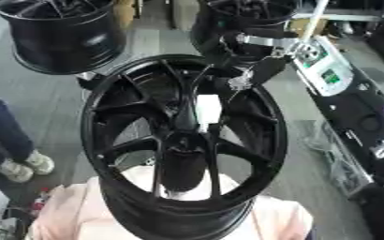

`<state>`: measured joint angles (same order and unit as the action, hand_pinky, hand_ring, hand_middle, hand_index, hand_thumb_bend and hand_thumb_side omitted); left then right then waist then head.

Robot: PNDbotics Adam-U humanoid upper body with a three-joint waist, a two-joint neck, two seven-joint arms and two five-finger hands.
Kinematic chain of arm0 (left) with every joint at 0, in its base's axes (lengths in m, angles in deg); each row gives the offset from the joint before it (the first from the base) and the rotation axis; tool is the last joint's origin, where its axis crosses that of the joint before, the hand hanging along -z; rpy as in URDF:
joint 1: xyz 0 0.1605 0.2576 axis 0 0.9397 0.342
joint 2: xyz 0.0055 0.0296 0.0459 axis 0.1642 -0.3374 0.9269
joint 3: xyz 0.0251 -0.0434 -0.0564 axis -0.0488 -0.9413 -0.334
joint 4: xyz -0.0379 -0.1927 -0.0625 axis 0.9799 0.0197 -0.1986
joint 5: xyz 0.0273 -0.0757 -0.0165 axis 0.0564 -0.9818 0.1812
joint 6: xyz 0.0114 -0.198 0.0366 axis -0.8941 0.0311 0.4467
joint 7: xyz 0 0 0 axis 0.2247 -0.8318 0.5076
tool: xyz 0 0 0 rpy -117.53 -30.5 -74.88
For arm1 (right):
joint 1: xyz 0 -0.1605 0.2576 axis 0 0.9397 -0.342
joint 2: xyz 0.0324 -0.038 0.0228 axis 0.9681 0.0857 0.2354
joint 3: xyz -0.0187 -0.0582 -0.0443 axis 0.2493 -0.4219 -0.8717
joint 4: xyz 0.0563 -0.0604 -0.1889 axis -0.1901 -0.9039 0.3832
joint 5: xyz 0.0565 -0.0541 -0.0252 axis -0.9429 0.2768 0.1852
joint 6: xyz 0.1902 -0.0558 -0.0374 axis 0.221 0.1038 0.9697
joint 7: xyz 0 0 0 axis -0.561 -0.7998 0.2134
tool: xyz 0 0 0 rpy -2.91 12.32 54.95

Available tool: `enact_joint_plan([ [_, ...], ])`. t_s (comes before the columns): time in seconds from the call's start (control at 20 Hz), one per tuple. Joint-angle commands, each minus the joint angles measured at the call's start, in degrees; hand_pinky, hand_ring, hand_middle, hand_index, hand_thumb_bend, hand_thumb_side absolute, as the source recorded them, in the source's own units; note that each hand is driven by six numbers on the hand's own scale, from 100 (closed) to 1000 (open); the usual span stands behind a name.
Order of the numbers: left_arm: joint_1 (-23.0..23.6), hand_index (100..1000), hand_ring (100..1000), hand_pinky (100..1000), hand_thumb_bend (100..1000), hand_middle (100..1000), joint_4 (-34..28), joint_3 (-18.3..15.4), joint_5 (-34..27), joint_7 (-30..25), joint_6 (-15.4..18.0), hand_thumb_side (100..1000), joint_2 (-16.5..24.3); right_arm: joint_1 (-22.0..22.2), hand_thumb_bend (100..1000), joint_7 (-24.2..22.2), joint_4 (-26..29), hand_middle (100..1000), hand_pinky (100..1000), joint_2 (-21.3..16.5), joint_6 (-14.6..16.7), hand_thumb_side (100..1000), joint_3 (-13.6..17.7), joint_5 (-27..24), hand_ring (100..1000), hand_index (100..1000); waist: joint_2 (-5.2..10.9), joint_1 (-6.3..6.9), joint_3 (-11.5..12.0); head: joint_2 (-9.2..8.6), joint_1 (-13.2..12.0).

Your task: Pull the pin out of the wheel hub.

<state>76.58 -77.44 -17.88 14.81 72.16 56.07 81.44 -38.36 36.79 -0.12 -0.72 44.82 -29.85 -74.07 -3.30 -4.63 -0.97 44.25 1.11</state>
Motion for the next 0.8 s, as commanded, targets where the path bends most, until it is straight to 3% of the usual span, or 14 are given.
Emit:
enact_joint_plan([
  [0.05,-0.34,722,612,706,203,620,-0.67,0.17,0.13,-0.22,0.15,775,1.16,-0.51,406,-8.64,1.69,851,795,-1.84,9.14,409,-0.39,-0.03,823,927,0.43,0.17,-0.03,-0.13,-0.01],
  [0.45,-0.46,722,613,706,202,621,-0.66,0.23,0.18,-0.44,0.14,777,1.23,1.3,404,-8.64,4.52,846,794,-3.35,9.34,406,-2.37,-0.4,821,926,0.37,0.09,-0.06,-0.13,-0.07],
  [0.8,-0.52,722,614,706,200,621,-0.66,0.25,0.19,-0.59,0.19,778,1.26,2.37,405,-8.64,3.4,846,797,-3.44,10.15,403,-3.34,2.16,823,927,0.36,0.07,0.04,-0.13,-0.08],
])
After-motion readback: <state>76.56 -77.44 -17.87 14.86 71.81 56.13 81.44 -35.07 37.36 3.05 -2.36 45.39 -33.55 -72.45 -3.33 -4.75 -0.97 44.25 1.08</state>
